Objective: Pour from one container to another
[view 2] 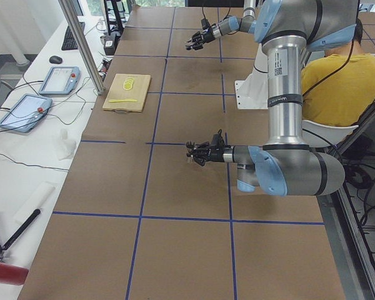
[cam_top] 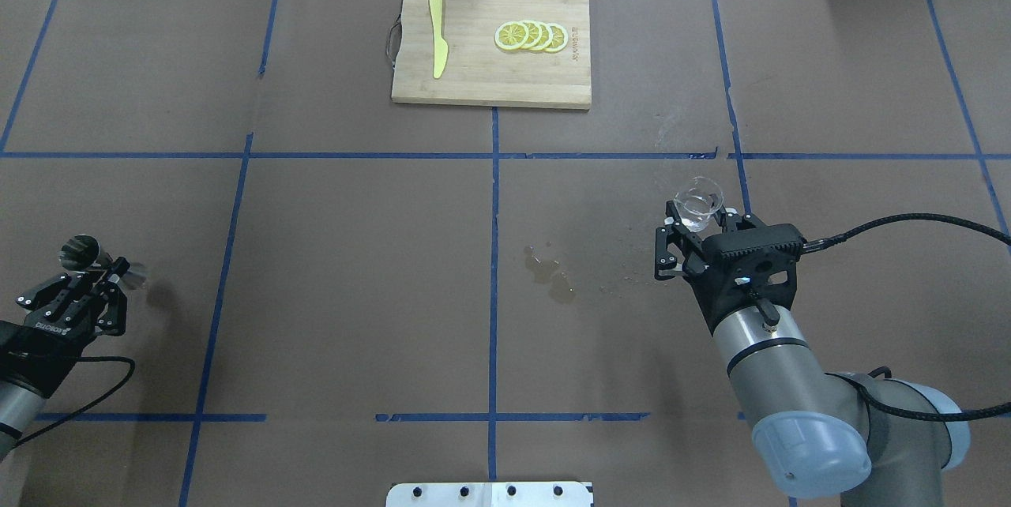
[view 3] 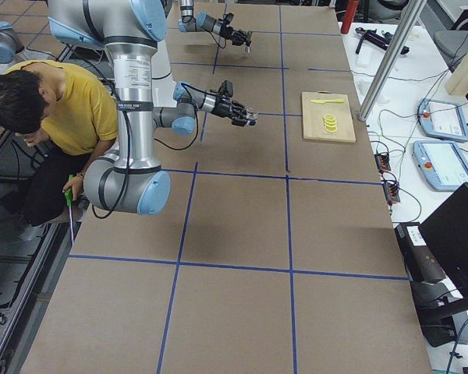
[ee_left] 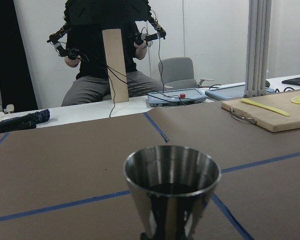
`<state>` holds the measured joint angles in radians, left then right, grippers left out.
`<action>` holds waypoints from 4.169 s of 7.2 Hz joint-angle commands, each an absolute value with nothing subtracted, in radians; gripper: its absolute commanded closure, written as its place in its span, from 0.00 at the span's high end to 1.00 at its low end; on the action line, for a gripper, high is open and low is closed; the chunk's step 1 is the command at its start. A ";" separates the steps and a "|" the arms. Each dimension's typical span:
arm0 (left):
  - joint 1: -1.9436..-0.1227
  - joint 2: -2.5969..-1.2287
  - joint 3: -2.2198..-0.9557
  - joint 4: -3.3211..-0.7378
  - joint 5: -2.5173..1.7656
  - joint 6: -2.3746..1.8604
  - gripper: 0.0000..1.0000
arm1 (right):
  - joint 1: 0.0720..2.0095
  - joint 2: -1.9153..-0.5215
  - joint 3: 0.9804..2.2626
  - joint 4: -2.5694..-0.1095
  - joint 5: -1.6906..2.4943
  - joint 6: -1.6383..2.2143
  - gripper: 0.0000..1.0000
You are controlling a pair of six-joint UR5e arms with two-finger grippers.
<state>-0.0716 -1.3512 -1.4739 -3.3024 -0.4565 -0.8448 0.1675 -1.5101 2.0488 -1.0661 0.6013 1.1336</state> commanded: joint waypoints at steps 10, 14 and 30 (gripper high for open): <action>-0.034 -1.361 -1.451 -3.293 -0.486 -0.881 0.00 | 0.167 -1.505 2.057 -1.066 0.601 1.134 0.00; -0.029 -1.364 -1.442 -3.293 -0.483 -0.881 1.00 | 0.166 -1.502 2.060 -1.066 0.598 1.135 0.00; 0.167 -1.215 -1.465 -3.390 -0.356 -0.874 1.00 | 0.166 -1.491 2.080 -1.068 0.598 1.135 0.00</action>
